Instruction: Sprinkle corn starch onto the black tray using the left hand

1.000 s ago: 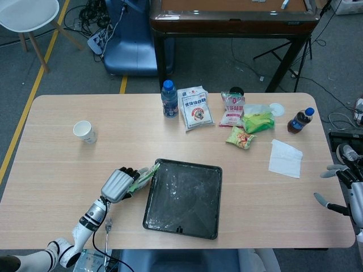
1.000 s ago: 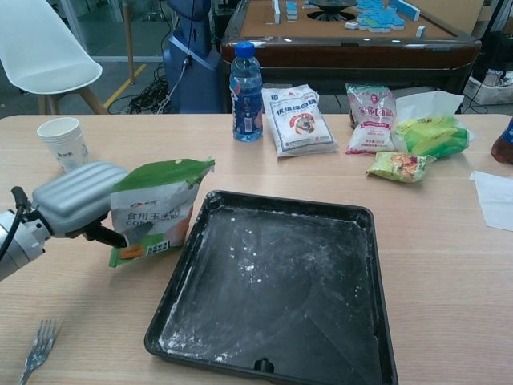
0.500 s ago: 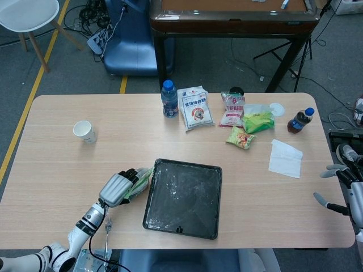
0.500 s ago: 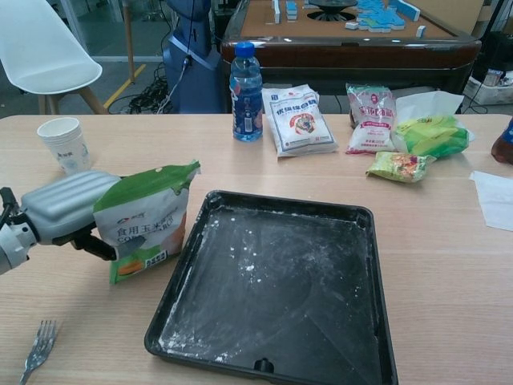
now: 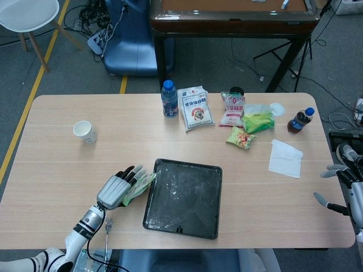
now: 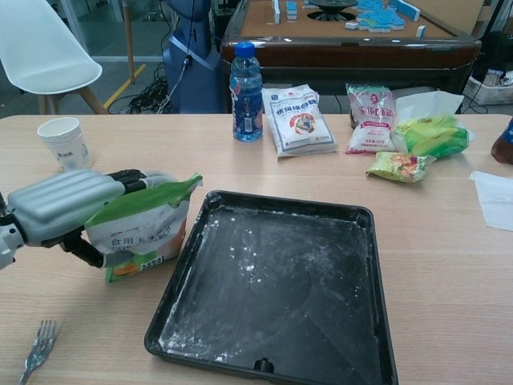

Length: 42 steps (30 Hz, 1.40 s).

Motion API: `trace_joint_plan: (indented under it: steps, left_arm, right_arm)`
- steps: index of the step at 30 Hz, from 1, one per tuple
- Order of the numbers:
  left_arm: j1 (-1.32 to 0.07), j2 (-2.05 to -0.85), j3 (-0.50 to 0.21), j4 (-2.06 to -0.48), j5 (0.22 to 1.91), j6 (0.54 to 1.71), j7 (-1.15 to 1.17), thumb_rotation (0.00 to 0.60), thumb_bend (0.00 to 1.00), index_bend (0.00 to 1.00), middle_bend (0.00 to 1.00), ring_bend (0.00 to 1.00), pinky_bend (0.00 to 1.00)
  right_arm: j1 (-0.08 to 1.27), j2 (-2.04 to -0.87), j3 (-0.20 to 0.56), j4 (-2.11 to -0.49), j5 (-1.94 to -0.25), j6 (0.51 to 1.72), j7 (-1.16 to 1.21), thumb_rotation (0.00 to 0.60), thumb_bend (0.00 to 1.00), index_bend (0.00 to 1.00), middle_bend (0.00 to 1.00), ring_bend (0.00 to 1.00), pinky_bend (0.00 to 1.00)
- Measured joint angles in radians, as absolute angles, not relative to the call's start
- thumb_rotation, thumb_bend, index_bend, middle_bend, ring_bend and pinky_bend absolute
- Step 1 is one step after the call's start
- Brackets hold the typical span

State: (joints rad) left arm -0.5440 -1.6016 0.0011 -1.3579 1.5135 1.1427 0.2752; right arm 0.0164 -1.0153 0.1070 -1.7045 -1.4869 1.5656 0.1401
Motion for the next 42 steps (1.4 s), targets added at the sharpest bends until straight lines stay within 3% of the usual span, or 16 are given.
trace_joint_plan:
  steps: [25,42]
  left_arm:
    - [-0.529,-1.474,-0.031,-1.620,1.448,1.120,0.243,0.600,0.19,0.00,0.00,0.03,0.25]
    - [-0.496,-1.287,-0.032,-1.871,1.474,1.178,0.240,0.600,0.19,0.00,0.00,0.03,0.25]
  right_arm:
    - [0.016,-1.021,0.108,-1.692,-1.485,1.566,0.155,0.600,0.14,0.44,0.34,0.15,0.16]
    - [0.021,-1.020,0.107,-1.684,-1.487,1.554,0.165,0.600,0.14,0.44,0.34,0.15,0.16]
